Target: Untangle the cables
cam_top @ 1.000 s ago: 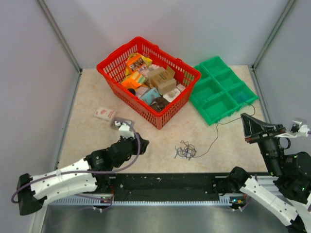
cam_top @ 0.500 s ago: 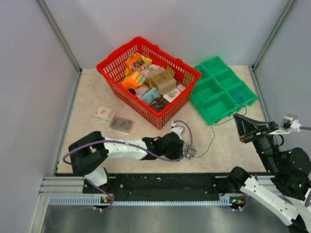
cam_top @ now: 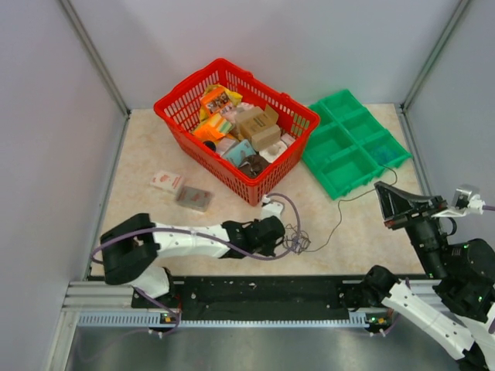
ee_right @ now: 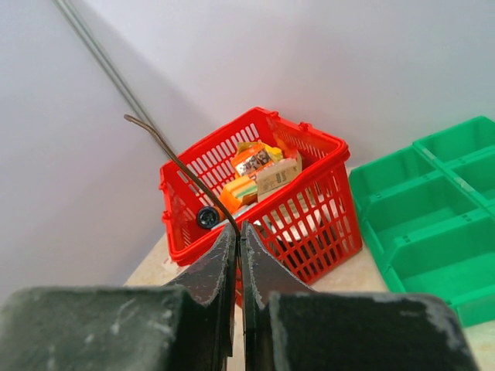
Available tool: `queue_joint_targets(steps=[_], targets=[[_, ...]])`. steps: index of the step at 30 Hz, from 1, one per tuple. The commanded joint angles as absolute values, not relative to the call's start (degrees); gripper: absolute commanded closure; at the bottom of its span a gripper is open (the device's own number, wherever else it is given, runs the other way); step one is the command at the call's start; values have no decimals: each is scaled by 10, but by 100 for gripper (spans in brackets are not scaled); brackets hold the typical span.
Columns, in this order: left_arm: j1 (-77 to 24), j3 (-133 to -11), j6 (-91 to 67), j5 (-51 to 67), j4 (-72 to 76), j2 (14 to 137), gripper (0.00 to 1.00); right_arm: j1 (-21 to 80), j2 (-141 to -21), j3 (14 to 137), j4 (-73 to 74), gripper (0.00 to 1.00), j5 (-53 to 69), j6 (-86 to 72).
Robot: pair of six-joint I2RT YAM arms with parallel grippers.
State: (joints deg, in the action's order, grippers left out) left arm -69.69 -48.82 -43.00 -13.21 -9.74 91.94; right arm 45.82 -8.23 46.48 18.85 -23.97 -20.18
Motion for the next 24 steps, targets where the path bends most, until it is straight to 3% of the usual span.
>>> queue_joint_targets(steps=[1, 11, 17, 24], targets=[[-698, -456, -461, -302, -189, 762, 100, 455, -71, 461, 190, 100, -275, -198], [-681, -463, -409, -622, -417, 378, 100, 455, -45, 462, 236, 100, -510, -139], [-680, -539, -346, -741, -495, 273, 100, 455, -33, 476, 238, 100, -576, -81], [-681, -588, -309, -771, -499, 186, 100, 455, -25, 496, 239, 100, -612, -48]])
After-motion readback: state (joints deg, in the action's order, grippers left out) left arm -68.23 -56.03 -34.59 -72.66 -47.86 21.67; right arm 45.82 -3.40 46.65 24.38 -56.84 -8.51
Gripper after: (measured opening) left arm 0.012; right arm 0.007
